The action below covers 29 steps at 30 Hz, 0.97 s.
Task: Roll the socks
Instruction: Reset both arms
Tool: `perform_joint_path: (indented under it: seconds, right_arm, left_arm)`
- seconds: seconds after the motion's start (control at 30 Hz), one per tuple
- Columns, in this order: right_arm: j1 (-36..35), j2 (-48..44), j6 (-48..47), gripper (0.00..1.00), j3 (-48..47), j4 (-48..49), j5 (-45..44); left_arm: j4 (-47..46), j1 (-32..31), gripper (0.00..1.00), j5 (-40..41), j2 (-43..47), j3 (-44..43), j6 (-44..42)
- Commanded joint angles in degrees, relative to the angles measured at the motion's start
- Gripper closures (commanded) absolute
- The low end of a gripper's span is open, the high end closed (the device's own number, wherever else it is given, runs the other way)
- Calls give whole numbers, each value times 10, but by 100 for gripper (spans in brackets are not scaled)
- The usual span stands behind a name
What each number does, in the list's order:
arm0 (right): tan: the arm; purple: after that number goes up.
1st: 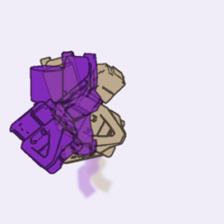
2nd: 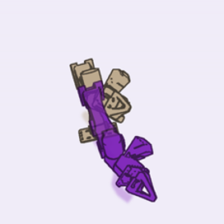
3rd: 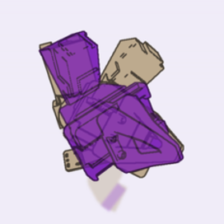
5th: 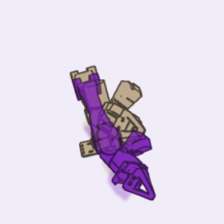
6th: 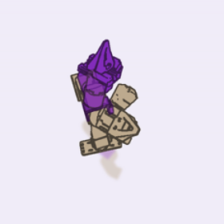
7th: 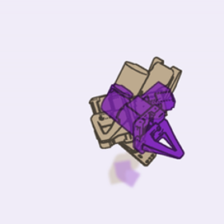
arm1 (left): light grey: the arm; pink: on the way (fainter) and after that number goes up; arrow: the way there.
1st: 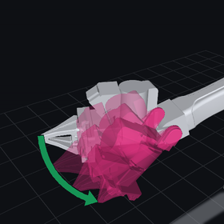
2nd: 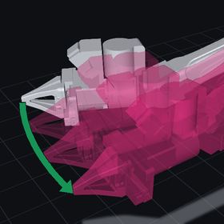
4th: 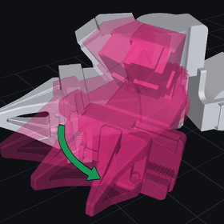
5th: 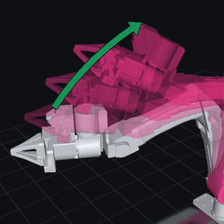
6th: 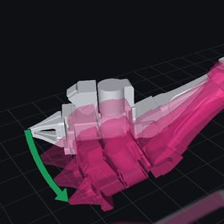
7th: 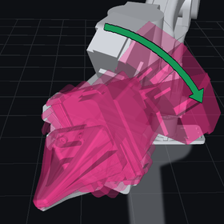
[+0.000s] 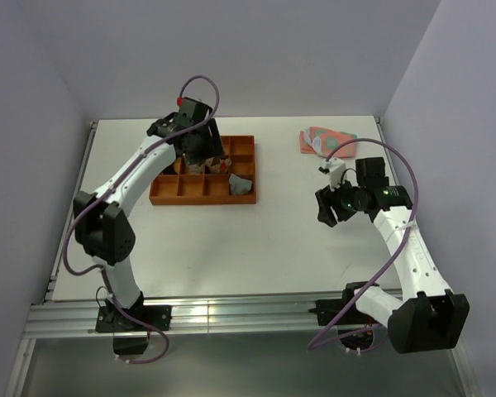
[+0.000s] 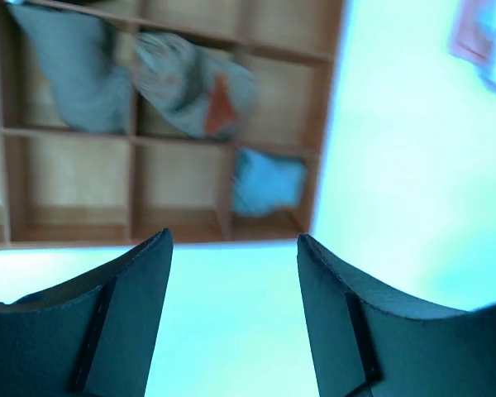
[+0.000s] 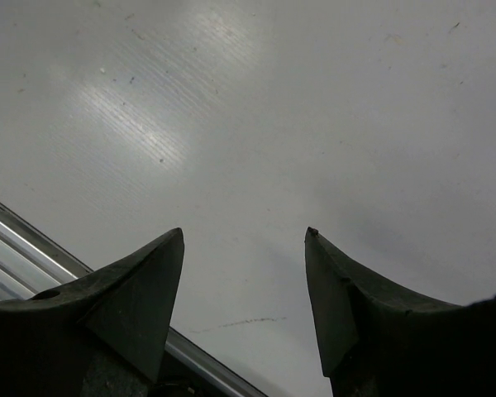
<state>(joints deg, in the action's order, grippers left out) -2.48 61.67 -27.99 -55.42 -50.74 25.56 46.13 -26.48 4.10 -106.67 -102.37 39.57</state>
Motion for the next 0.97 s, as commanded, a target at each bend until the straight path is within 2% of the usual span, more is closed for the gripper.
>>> perform_joint_path:
  seconds: [0.0,0.13,0.37,0.4,0.47,0.5,0.63,0.93]
  right_arm:
    - [-3,-23,43,32,-37,37,13]
    - [-2,-48,71,29,-47,51,21]
    - [-2,-83,130,23,-45,96,55]
    - [-3,-88,133,13,-41,112,66]
    - [-3,-97,152,7,-29,128,66]
    - [-3,-99,155,0,-25,136,70]
    - [-3,-102,154,0,-20,140,68]
    - [-2,-120,160,0,10,168,45]
  left_arm:
    - [-40,-11,33,-52,92,45,-29]
    - [-74,-35,33,-85,171,116,-82]
    - [-147,-96,33,-67,301,246,-154]
    - [-156,-96,33,-67,325,258,-159]
    - [-175,-97,33,-76,360,291,-172]
    - [-184,-98,33,-78,373,306,-178]
    - [-241,-98,32,-93,436,376,-188]
    - [-251,-97,32,-79,454,392,-193]
